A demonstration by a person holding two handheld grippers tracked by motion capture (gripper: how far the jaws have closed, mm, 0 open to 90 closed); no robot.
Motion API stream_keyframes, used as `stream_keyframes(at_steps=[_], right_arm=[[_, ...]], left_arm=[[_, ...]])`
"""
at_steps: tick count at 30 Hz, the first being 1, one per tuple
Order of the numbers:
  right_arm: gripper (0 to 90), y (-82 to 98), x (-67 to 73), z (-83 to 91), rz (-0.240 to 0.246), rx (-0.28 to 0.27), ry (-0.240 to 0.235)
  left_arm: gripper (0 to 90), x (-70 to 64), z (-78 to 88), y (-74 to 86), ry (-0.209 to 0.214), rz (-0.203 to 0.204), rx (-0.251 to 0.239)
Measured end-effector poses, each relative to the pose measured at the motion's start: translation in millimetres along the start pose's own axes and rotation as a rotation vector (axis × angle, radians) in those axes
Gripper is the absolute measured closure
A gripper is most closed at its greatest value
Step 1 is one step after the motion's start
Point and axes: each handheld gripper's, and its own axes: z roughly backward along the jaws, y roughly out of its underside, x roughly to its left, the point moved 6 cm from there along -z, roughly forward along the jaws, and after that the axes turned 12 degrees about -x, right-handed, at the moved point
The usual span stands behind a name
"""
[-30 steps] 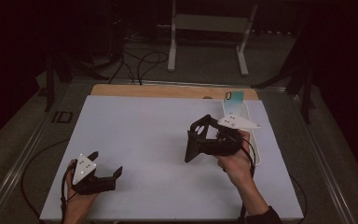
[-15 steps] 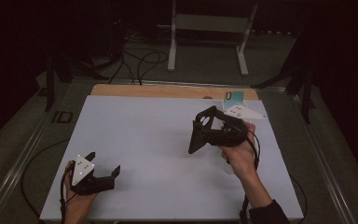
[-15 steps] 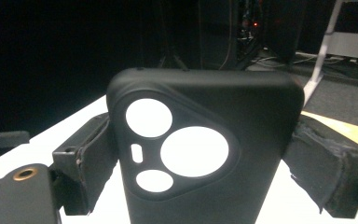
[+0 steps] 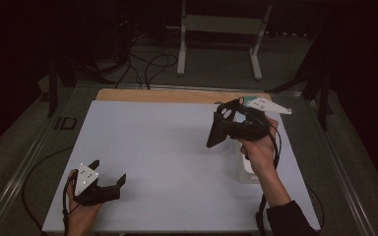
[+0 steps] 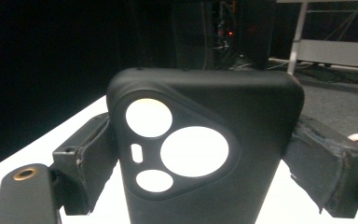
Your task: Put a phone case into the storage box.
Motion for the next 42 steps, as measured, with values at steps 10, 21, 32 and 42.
stream_keyframes(at_steps=[10,21,32,42], right_arm=[[14.2,-6.1,-23.1,-8.0,0.011,-0.007,0.065],[14.2,-8.1,-48.1,-18.4,0.036,0.002,0.134],[14.2,-8.7,-69.1,-25.3,0.038,0.009,0.193],[14.2,-14.1,-81.5,-27.7,0.037,0.003,0.23]], left_arm=[[0.3,-0.1,-0.1,0.5,-0.004,-0.009,0.005],[0.4,-1.4,0.0,0.6,-0.004,-0.01,0.004],[0.5,-1.1,0.2,0.3,-0.006,-0.013,0.001],[0.5,-0.9,0.0,1.1,-0.007,-0.011,0.006]])
